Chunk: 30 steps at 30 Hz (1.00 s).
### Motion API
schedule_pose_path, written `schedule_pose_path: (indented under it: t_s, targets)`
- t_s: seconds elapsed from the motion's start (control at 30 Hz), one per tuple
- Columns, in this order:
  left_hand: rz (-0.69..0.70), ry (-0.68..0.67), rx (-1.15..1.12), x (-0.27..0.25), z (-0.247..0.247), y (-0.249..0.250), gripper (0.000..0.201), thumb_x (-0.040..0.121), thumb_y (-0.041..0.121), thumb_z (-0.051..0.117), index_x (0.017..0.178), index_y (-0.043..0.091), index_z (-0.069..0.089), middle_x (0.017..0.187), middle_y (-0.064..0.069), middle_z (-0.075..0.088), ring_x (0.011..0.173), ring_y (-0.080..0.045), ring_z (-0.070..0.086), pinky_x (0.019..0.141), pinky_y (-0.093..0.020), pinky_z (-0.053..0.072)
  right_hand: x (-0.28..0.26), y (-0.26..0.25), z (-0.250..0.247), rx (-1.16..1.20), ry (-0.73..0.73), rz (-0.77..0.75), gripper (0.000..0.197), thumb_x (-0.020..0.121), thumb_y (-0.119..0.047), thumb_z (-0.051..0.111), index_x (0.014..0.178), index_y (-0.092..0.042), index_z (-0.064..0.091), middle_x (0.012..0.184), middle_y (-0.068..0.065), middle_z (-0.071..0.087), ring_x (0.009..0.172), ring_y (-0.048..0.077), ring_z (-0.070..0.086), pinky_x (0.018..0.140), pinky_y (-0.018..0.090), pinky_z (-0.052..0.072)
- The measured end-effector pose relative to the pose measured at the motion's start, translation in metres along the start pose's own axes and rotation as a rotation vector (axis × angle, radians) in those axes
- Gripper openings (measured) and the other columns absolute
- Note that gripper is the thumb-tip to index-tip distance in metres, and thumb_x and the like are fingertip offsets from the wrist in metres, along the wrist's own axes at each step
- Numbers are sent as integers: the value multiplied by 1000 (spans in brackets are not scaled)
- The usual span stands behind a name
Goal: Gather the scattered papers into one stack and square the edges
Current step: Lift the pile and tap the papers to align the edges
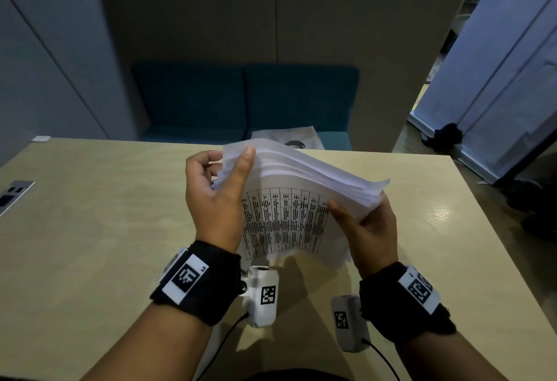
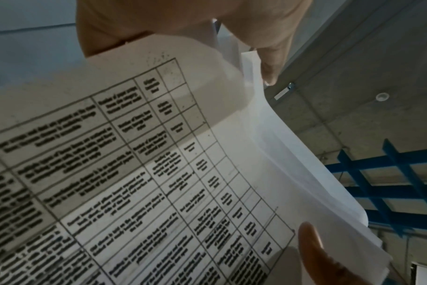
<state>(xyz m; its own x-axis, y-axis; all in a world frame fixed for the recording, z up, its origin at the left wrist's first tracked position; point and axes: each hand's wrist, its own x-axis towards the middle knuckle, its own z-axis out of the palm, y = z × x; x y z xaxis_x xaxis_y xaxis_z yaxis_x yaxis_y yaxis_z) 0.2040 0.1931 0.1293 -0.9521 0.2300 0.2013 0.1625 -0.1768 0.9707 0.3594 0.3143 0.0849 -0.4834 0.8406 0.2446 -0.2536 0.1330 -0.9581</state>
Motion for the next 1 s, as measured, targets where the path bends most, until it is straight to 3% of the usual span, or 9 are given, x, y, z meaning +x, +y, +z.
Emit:
schedule_pose_path:
  t_s: [0.17, 0.33, 0.5, 0.63, 0.7, 0.77, 0.83, 0.9, 1.0]
  targets:
    - [4, 26, 8, 5, -2, -4, 34, 68, 52, 72, 93, 36, 56, 98, -3, 60, 85, -18, 61, 78, -43, 54, 2, 1, -2, 7, 10, 42, 47, 62, -21, 79, 106, -17, 64, 99, -2, 73, 93, 11, 69, 79, 27, 58]
    - [31, 13, -36, 7, -6, -11, 28, 74, 46, 64, 96, 31, 56, 95, 4, 56, 91, -17, 55, 88, -49, 50, 4, 2, -3, 28, -14, 70, 36, 70, -24, 73, 105, -18, 67, 99, -4, 75, 94, 13, 70, 81, 28, 56]
    - [-31, -22, -128, 1, -11, -27, 58, 67, 72, 67, 98, 24, 54, 93, 6, 57, 80, -2, 58, 68, -20, 49, 7, 8, -2, 26, 13, 76, 17, 83, -20, 67, 100, -21, 69, 96, -1, 75, 91, 15, 69, 81, 36, 53]
    - [10, -190, -85, -9, -12, -35, 71, 60, 79, 69, 107, 28, 56, 102, 5, 66, 89, 1, 65, 73, -15, 51, 5, 6, 1, -46, 67, -3, 38, 84, -36, 64, 117, -21, 53, 111, 5, 65, 102, 22, 64, 89, 49, 54]
    - [11, -232, -74, -11, -10, -33, 67, 61, 69, 76, 110, 28, 55, 106, 3, 67, 94, -1, 67, 76, -15, 52, 2, 3, 3, -96, 78, -84, 49, 83, -39, 61, 126, -29, 39, 119, 5, 55, 107, 17, 61, 90, 43, 55]
    - [17, -243, -80, -11, -9, -33, 59, 64, 53, 80, 111, 28, 54, 106, 4, 69, 95, -1, 67, 78, -15, 52, 2, -1, 6, -133, 64, -159, 60, 87, -32, 61, 134, -37, 25, 121, -13, 50, 104, 3, 60, 86, 25, 54]
    - [25, -250, -81, -11, -10, -34, 56, 65, 48, 79, 111, 28, 53, 103, 6, 70, 96, -2, 68, 79, -17, 52, 3, -5, 6, -217, 62, -252, 66, 88, -31, 60, 138, -45, 17, 110, -30, 46, 101, -2, 57, 82, 19, 53]
    - [26, -261, -82, -12, -11, -35, 65, 62, 58, 81, 112, 28, 53, 102, 11, 72, 98, -4, 68, 80, -18, 53, 6, -9, 7, -311, 72, -306, 63, 88, -41, 56, 137, -52, 19, 115, -17, 44, 108, 8, 54, 85, 31, 55]
    - [15, -260, -83, -12, -11, -33, 72, 60, 68, 78, 113, 25, 53, 101, 16, 72, 97, -4, 68, 79, -18, 53, 8, -8, 7, -397, 110, -360, 61, 90, -37, 55, 141, -45, 22, 122, 4, 41, 116, 24, 50, 89, 47, 53]
